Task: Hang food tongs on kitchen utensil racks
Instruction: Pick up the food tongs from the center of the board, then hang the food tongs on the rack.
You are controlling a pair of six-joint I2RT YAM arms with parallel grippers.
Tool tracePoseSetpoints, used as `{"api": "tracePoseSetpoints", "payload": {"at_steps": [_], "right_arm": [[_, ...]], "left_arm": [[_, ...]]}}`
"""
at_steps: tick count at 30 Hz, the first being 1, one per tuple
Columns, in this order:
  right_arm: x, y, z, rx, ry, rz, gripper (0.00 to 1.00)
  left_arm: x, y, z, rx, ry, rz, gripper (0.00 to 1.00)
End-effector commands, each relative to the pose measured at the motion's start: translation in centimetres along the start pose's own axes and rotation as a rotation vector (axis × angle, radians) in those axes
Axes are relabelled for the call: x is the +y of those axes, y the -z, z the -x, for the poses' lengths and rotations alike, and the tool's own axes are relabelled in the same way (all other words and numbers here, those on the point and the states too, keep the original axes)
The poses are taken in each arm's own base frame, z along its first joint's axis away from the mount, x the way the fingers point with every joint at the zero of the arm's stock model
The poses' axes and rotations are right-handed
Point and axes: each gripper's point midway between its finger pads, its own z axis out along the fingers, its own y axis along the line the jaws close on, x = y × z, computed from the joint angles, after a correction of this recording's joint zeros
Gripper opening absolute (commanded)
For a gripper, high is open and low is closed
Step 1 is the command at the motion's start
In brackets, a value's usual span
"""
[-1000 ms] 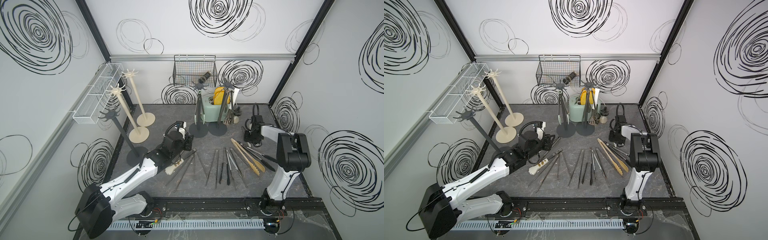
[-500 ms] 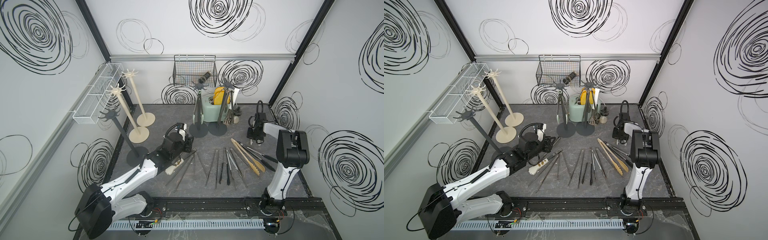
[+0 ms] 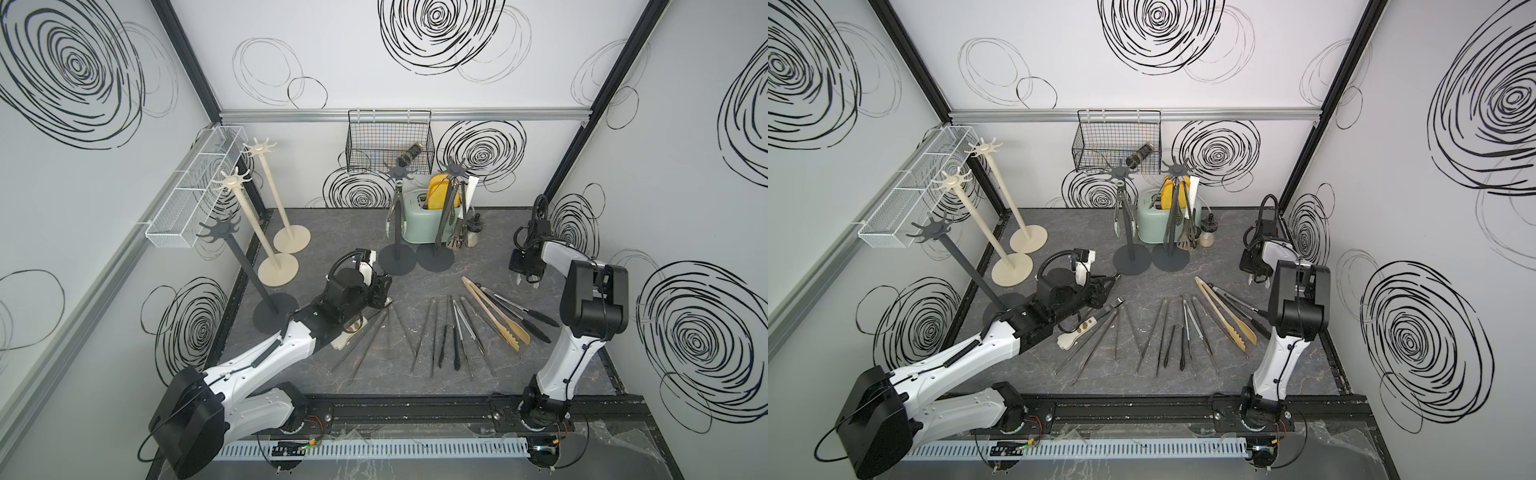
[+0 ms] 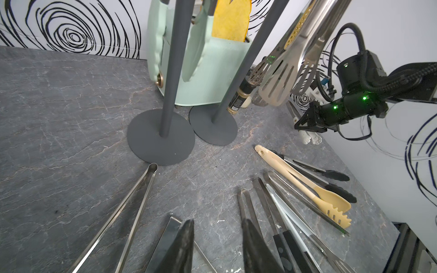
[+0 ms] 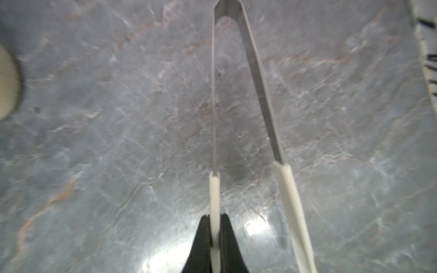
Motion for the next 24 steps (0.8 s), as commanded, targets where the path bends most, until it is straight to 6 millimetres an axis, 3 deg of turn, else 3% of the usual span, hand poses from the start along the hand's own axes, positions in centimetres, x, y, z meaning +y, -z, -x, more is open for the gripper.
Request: {"api": "tracePoseSetpoints", "payload": {"at_steps": [1,7,11,13,19,24], "right_arm": [[1.6,7.8,4.2,-0.193,0.007,0.098,0.0],[4.8,20.1,6.8,-0.496,0.113,0.311,0.0],[8.0,28.6,6.2,-0.7,0.213,0.459,0.0],[10.4,31.9,5.1,-0.739,0.284,0.533,0.0],[18.4,38.1,0.8,-0.738,0.499,0.778,0.0],[24.5,39.4,-2.2,-0.681,0.605,0.946,0.0]], "left_arm": [[-1.2,0.8,2.0,-0.084,-0.013,-0.068,0.38],[-1.6,1.2,2.2,-0.103,-0.019,-0.096,0.37],[-1.6,1.3,2.4,-0.115,-0.042,-0.103,0.37],[-1.6,1.3,2.4,-0.117,-0.043,-0.108,0.37],[-1.7,1.3,2.4,-0.121,-0.043,-0.117,0.37],[-1.7,1.4,2.5,-0.124,-0.037,-0.123,0.37]]}}
